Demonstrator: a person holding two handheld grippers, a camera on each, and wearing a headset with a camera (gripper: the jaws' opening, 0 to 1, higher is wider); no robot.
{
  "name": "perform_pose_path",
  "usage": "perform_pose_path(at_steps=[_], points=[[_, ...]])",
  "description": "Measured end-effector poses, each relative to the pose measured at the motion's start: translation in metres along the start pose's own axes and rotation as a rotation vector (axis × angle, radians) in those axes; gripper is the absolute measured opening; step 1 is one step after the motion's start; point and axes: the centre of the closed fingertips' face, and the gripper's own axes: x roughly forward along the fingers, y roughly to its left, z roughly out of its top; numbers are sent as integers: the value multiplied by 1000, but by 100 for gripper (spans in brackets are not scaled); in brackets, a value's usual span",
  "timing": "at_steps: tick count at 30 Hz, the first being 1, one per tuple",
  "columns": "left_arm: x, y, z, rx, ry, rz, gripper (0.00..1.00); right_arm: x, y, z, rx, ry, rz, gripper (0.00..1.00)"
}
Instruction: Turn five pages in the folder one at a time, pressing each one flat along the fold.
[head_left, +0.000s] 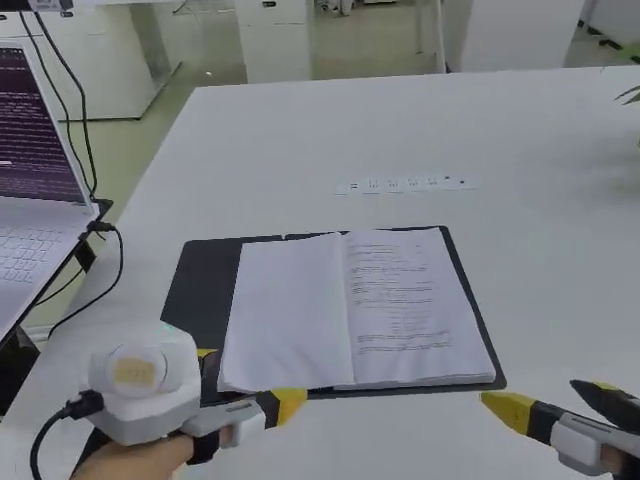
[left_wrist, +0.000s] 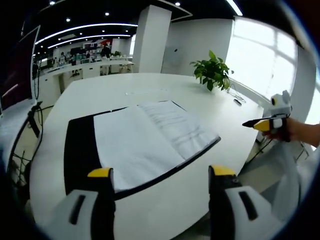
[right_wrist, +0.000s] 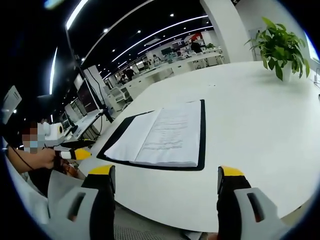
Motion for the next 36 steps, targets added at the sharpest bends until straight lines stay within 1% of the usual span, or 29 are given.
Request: perform_pose_path(at_steps=[1,5,8,9,10,12,15,16,18,19,22,23,24,25,27,30,32,34,36], points=[[8,-6,2,13,6,-15,76,0,-1,-1,1,0,1,83],[35,-22,8,38,16,-51,75,1,0,-3,3,5,2,83],[60,-41,12,67,30,-91,75,2,1,-5,17,2,6,83],[66,-45,12,79,37,-99,75,2,1,-5,16,2,5,83],[74,-52,14,89,40,-118,75,2,1,-6,15,4,3,83],[86,-64,17,97,41,-139,75,1,1,-7,19,3,3,83],[101,-74,17,102,46,-156,75,2,1,-7,27,0,3,83],[109,-79,17,107,46,-163,75,2,1,-7,29,-2,4,83],[119,-84,17,113,49,-166,74,2,1,-6,38,-11,1,83],[127,-87,16,115,50,-165,73,1,0,-6,42,-11,1,83],[144,-90,17,115,45,-149,73,0,-1,-4,56,-25,-5,83],[152,-91,19,119,31,-141,73,0,-1,-3,59,-28,-4,83],[157,-91,19,126,24,-130,72,0,-2,-3,65,-30,-6,82],[164,-94,18,139,24,-126,72,0,-2,-3,67,-30,-7,82],[172,-98,19,160,8,-124,71,0,-3,-3,65,-32,-7,82],[185,-102,21,182,-6,-104,68,-2,-6,-2,79,-40,-14,82],[192,-103,20,178,-2,-91,66,-3,-7,-1,87,-48,-16,82],[199,-106,16,139,5,-86,66,-3,-8,-1,92,-52,-20,82],[202,-109,13,132,9,-87,65,-4,-9,-1,102,-57,-21,82]])
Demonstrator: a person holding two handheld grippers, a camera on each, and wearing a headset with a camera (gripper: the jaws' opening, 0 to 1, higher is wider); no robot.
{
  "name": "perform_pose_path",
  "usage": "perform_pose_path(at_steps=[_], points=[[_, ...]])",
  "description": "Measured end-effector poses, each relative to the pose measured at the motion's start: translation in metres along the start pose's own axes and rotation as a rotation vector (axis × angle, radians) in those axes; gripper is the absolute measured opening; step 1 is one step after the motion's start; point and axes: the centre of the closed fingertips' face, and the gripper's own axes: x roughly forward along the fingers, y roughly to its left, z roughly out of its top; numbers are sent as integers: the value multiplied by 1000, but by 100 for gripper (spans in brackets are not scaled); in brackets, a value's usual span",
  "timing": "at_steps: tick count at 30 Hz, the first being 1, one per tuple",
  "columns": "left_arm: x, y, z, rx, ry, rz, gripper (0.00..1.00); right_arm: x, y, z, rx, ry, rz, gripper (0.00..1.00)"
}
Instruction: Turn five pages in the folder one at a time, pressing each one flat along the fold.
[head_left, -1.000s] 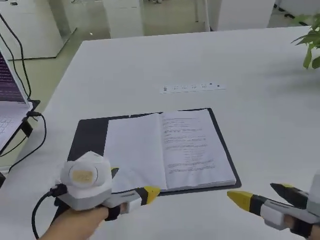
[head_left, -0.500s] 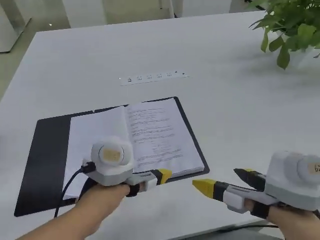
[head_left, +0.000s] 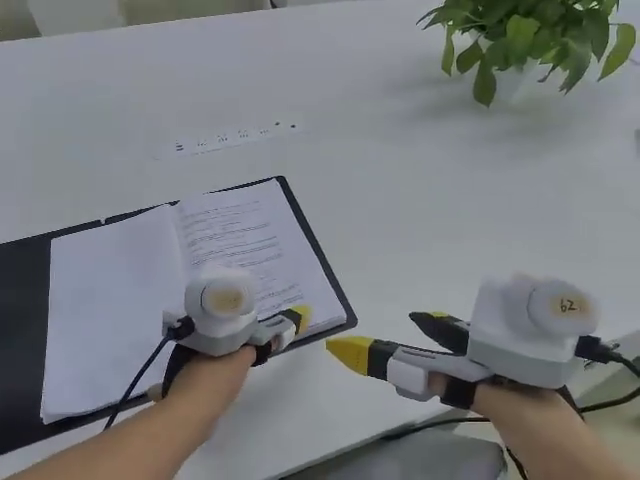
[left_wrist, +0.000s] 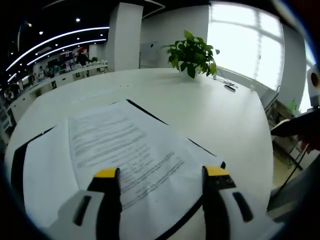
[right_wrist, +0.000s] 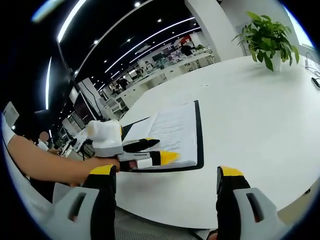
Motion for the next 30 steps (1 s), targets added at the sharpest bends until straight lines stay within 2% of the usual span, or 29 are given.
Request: perform_pose_path(at_steps=[1,3,5,7,9,11,14,16,18,23,25,27,30], points=[[1,-1,-1,10,-1,9,65,0,0,0,3,-2,-1,82],[2,3,-4,85,-1,42,59,0,-1,0,4,-1,-5,82],[2,3,-5,63,-17,58,56,0,-2,0,6,1,-4,82],[2,2,-5,87,-27,62,55,0,-4,-1,14,4,-4,82],[1,2,-5,87,-36,53,52,0,-5,-1,16,4,-4,82],[1,4,-5,78,-45,59,44,1,-6,-2,18,8,-4,81],[1,3,-5,83,-55,54,42,2,-7,-2,23,10,0,81],[1,5,-5,79,-61,52,35,3,-7,-3,20,16,1,81],[0,4,-5,95,-69,49,33,4,-7,-4,19,22,3,81],[1,3,-4,83,-75,44,26,8,-5,-4,20,29,16,81],[1,4,-3,73,-81,45,22,12,-5,-3,16,35,24,80],[1,8,-3,61,-81,59,12,16,-5,-1,12,32,30,78],[1,12,-2,48,-87,59,8,27,-4,3,4,32,46,75]])
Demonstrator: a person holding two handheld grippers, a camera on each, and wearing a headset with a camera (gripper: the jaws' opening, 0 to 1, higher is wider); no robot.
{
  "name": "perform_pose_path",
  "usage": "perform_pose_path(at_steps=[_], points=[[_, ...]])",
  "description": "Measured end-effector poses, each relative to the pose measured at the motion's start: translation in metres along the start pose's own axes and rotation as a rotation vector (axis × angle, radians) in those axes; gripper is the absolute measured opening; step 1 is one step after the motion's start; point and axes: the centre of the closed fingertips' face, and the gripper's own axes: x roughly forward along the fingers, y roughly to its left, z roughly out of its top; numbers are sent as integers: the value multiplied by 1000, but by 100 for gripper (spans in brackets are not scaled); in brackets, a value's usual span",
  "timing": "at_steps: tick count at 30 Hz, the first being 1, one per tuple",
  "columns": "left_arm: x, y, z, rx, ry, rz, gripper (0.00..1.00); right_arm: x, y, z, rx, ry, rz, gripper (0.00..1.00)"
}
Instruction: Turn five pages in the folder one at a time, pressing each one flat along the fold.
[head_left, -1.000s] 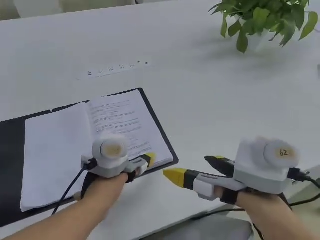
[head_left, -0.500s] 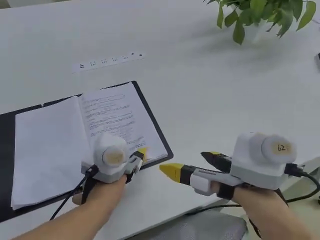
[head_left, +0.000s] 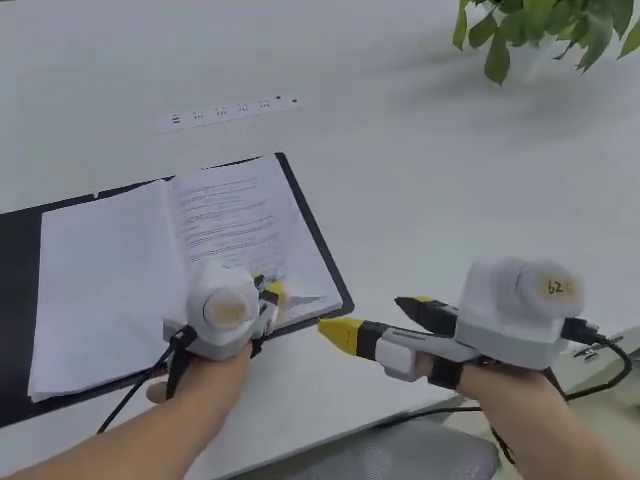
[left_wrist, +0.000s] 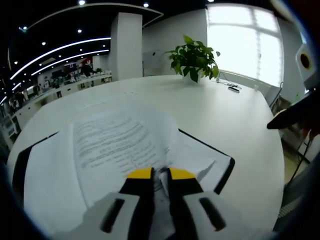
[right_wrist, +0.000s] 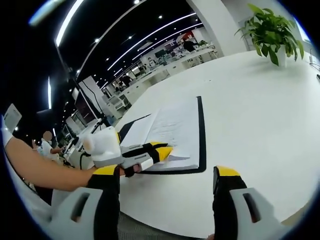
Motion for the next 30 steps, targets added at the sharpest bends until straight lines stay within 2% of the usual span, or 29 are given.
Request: perform_pose_path(at_steps=[2,3,8,11,14,15,20,24,28,30], points=[[0,1,0,-41,-7,-4,7,7,1,5,-16,-13,14,70],[0,1,0,-31,-9,-7,7,15,1,11,-34,-30,23,66],[1,1,1,-26,-13,-10,7,59,0,31,-114,-12,84,55],[1,2,2,-24,-17,-8,7,84,-4,40,-131,6,108,50],[2,2,2,-31,-20,-5,7,105,-9,43,-131,30,136,48],[1,2,2,-30,-20,-5,7,113,-12,41,-130,54,141,46],[2,2,2,-26,-23,-3,7,132,-18,36,-131,99,146,44],[2,2,2,-31,-24,-3,7,139,-23,29,-117,138,147,42],[2,2,1,-37,-23,-2,7,138,-25,24,-85,164,160,26],[2,1,1,-40,-22,-3,7,137,-30,26,-60,157,148,21]])
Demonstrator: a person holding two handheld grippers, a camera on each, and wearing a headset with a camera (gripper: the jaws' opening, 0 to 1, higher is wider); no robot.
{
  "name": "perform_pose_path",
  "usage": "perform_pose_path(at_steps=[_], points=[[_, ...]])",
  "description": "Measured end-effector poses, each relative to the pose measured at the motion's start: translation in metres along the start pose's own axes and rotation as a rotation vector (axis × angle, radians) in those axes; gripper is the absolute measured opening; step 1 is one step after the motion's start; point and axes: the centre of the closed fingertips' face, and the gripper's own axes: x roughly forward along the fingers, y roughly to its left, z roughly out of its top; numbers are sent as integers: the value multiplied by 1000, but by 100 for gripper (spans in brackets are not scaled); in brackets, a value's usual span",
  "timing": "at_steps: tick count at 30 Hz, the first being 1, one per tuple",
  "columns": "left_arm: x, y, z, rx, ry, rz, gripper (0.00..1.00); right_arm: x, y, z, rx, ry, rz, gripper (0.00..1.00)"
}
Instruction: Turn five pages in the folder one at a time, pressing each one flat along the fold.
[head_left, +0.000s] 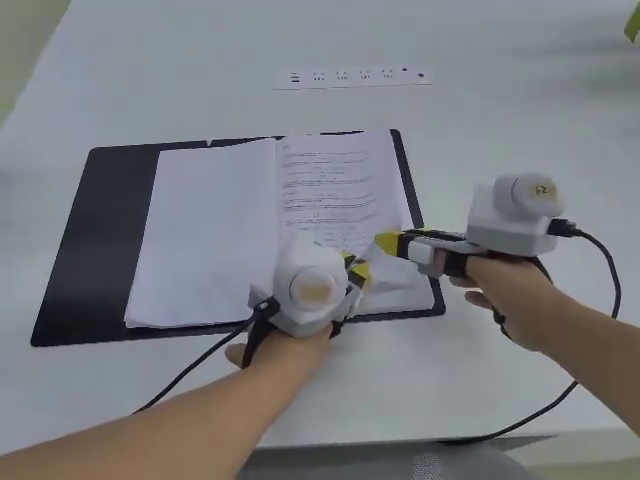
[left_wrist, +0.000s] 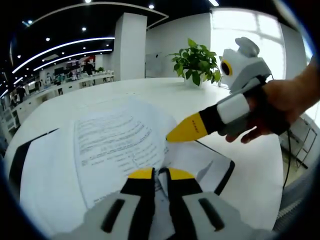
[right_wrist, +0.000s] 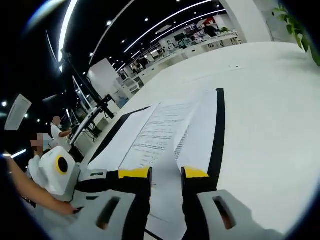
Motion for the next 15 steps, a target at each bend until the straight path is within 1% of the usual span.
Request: perform_pose_path(at_steps=[1,2,3,5,7,8,10,13,15], points=[[0,0,0,0,0,-1,7,0,1,-1,19,6,10,20],[0,0,0,2,1,-1,7,0,2,-1,33,0,22,19],[0,-1,0,-4,2,-2,7,0,2,-1,30,5,21,19],[0,-1,-1,-6,4,-4,7,-2,3,0,36,7,34,15],[0,-1,0,-10,6,-7,8,-3,2,0,39,13,31,13],[0,-1,0,-10,6,-8,8,-4,2,0,45,16,37,11],[0,-1,0,-10,8,-9,8,-6,1,0,41,19,32,6],[0,-1,0,-10,8,-9,8,-8,0,0,58,24,32,1],[0,-1,-1,-10,11,-9,8,-9,1,-1,84,29,36,0]])
